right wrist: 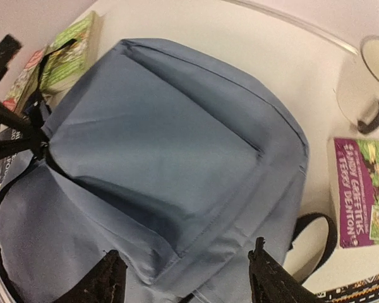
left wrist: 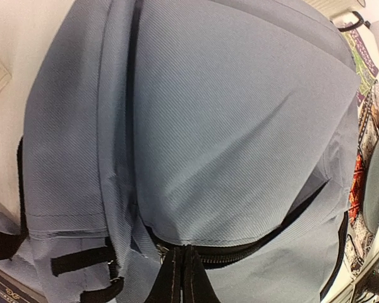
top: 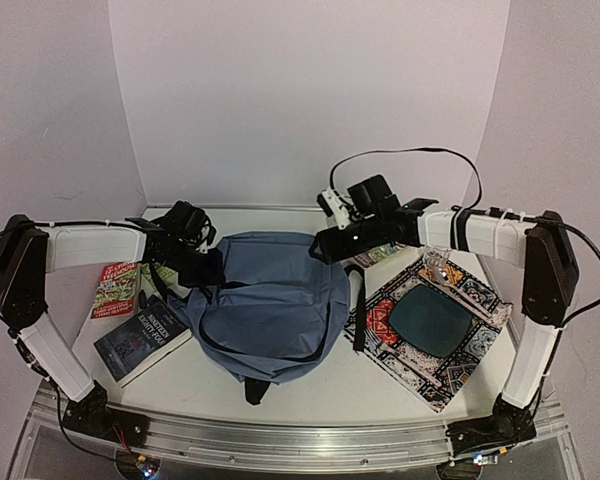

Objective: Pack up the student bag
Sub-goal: Pick up the lower front pocket of the student bag.

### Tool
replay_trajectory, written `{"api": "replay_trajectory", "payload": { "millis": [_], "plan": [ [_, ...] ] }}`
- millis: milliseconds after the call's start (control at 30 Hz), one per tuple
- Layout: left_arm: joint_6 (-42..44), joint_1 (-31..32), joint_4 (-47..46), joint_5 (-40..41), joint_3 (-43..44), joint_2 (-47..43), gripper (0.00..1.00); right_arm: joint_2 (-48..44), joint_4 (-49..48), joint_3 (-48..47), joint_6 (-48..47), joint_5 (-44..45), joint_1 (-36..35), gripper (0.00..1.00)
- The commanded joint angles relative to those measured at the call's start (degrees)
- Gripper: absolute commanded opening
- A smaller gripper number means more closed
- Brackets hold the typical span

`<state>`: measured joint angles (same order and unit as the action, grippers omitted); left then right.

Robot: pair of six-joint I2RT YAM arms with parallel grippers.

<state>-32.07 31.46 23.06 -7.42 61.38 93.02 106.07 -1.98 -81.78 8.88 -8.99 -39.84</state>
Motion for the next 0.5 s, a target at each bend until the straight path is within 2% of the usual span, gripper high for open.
{"api": "replay_trajectory", "payload": {
  "millis": [0,233,467],
  "plan": [
    [-0.6,0.2,-1.8,-1.0,-1.2,-2.4,0.0,3.3,1.9,-7.1,-9.7,7.2,-4.6,0.71],
    [-0.4,0.3,-1.7,-0.9,-2.5,-2.9,0.0,13.5,1.9,-14.6,-16.5,12.9,-7.9,0.8],
    [-1.4,0.3,-1.7,1.5,-3.2,-2.5,0.0,17.5,1.9,-13.5,-21.1,15.7,-11.2,0.87]
  ]
}}
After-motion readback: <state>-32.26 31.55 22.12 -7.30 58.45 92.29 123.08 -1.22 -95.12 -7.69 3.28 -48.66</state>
